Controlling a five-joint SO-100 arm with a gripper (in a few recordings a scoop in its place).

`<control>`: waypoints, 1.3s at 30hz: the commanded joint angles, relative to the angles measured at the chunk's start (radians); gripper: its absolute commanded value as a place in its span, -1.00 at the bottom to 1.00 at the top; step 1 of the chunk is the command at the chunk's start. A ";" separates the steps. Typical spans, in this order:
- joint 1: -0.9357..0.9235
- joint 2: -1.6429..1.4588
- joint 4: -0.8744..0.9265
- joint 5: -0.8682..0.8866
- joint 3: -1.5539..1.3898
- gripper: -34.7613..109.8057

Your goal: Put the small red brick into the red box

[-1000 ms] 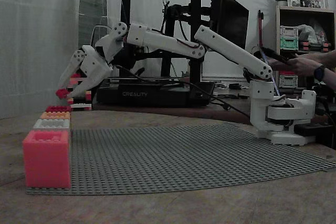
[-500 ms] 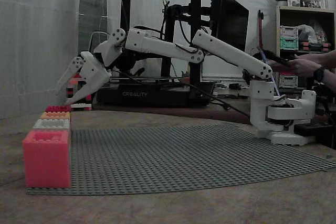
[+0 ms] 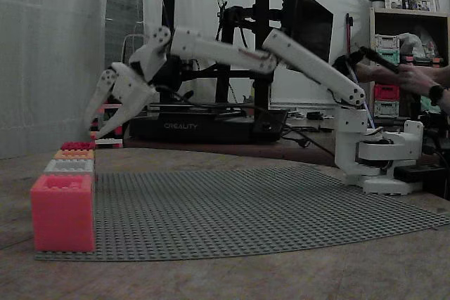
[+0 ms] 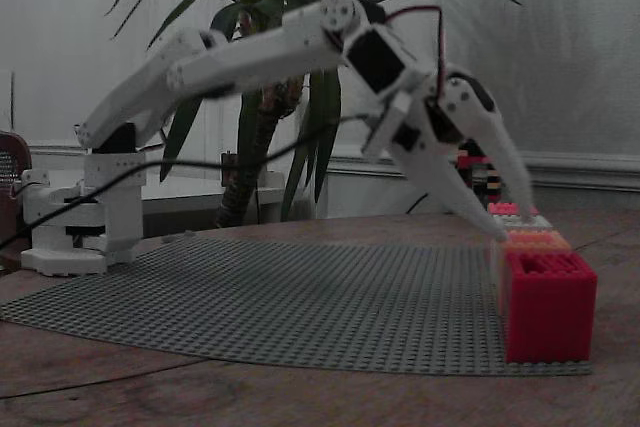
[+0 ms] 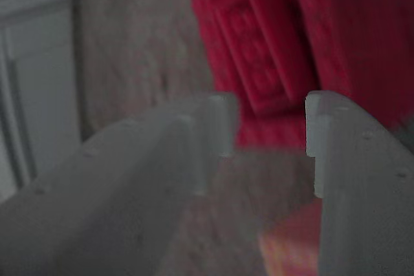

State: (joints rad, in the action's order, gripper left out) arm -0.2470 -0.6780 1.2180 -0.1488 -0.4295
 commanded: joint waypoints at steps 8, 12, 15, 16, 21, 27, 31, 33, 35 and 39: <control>0.020 -1.029 -0.048 -0.041 -1.075 -0.52; 0.051 -1.305 -0.138 -0.086 -1.480 -0.52; 0.089 -1.508 -0.170 -0.078 -1.724 -0.52; 0.101 -1.580 -0.181 -0.069 -1.799 -0.52; 0.141 -1.916 -0.204 -0.032 -2.115 -0.52; 0.178 -2.296 -0.184 -0.051 -2.414 -0.52; 0.198 -2.490 -0.086 0.026 -2.482 -0.52; 0.199 -2.543 -0.058 0.078 -2.494 -0.52; 0.202 -2.543 -0.058 0.101 -2.494 -0.52; 0.229 -2.543 -0.046 0.106 -2.491 -0.52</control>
State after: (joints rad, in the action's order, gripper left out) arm -0.0322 -3.1983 1.1520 -0.0399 -2.9299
